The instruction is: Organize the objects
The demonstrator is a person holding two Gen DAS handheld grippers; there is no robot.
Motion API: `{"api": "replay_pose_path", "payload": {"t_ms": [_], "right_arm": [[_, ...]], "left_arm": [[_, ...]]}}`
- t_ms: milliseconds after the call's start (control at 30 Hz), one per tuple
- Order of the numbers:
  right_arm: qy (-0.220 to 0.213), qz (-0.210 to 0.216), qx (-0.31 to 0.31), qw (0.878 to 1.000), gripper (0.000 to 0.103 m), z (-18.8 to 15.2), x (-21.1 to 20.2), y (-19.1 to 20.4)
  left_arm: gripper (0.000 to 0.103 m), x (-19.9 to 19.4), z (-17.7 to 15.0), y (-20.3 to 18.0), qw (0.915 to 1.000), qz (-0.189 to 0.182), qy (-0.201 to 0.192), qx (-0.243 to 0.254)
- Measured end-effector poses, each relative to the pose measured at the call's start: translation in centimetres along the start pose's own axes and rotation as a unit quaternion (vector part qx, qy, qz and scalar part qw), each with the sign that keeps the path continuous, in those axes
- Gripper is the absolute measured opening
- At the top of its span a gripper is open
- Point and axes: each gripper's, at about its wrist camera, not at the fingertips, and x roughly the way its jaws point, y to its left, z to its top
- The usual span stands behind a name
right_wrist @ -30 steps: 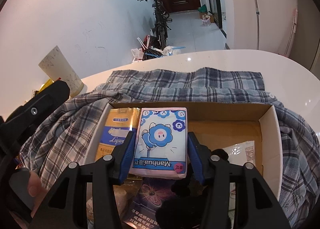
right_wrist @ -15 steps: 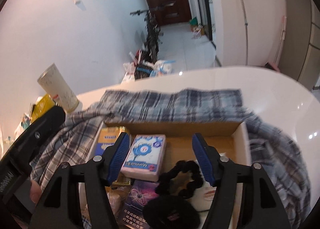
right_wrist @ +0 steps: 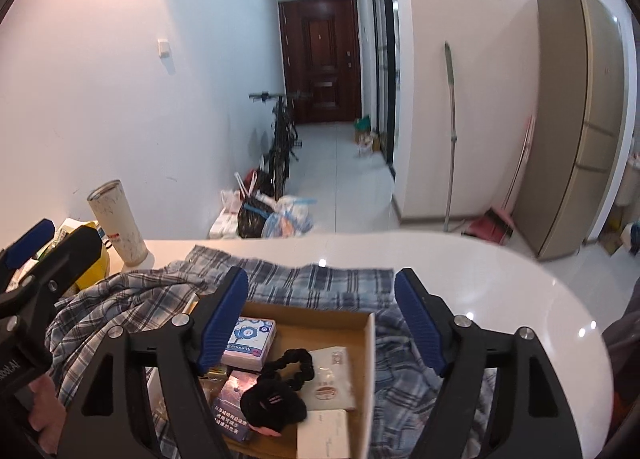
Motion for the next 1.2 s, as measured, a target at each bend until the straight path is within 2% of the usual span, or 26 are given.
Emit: {"api": "replay_pose_path", "payload": {"t_ms": [67, 133, 200, 333, 433, 600, 733, 767, 1000, 1200], "right_arm": [[-0.017, 0.006, -0.002, 1.0, 0.09, 0.3, -1.4, 0.0], [-0.034, 0.008, -0.007, 0.999, 0.094, 0.5, -2.5, 0.1], [-0.053, 0.004, -0.014, 0.998, 0.103, 0.7, -3.6, 0.4], [-0.097, -0.004, -0.026, 0.995, 0.103, 0.8, -5.9, 0.6], [-0.11, -0.003, -0.029, 0.993, 0.103, 0.9, -7.2, 0.6], [-0.13, 0.007, -0.024, 0.991, 0.103, 0.7, -9.7, 0.5], [-0.154, 0.003, -0.017, 0.988, 0.103, 0.1, -12.3, 0.4], [-0.162, 0.002, -0.017, 0.987, 0.103, -0.1, -13.0, 0.4], [-0.208, 0.014, -0.012, 0.978, 0.103, -1.8, -18.5, 0.0], [-0.234, 0.019, -0.013, 0.972, 0.103, -3.2, -21.8, 0.3]], "left_arm": [[0.103, -1.4, 0.6, -0.3, 0.9999, -0.003, -0.014, 0.003], [0.103, -2.8, 1.0, -0.4, 0.9996, -0.01, -0.027, -0.004], [0.103, -4.0, 1.2, -0.5, 0.999, -0.018, -0.039, -0.013], [0.103, -6.2, 2.0, -0.9, 0.9972, -0.029, -0.068, -0.013], [0.103, -7.6, 2.4, -1.2, 0.9966, -0.026, -0.078, -0.002], [0.103, -9.8, 2.5, -1.5, 0.9959, -0.023, -0.087, 0.006], [0.103, -12.4, 2.3, -2.2, 0.9963, -0.023, -0.08, 0.02], [0.103, -13.2, 2.3, -2.2, 0.9955, -0.026, -0.087, 0.026], [0.103, -20.3, 1.0, -2.4, 0.9837, 0.016, -0.173, 0.048], [0.103, -23.8, -0.4, -2.5, 0.9798, -0.006, -0.191, 0.06]]}}
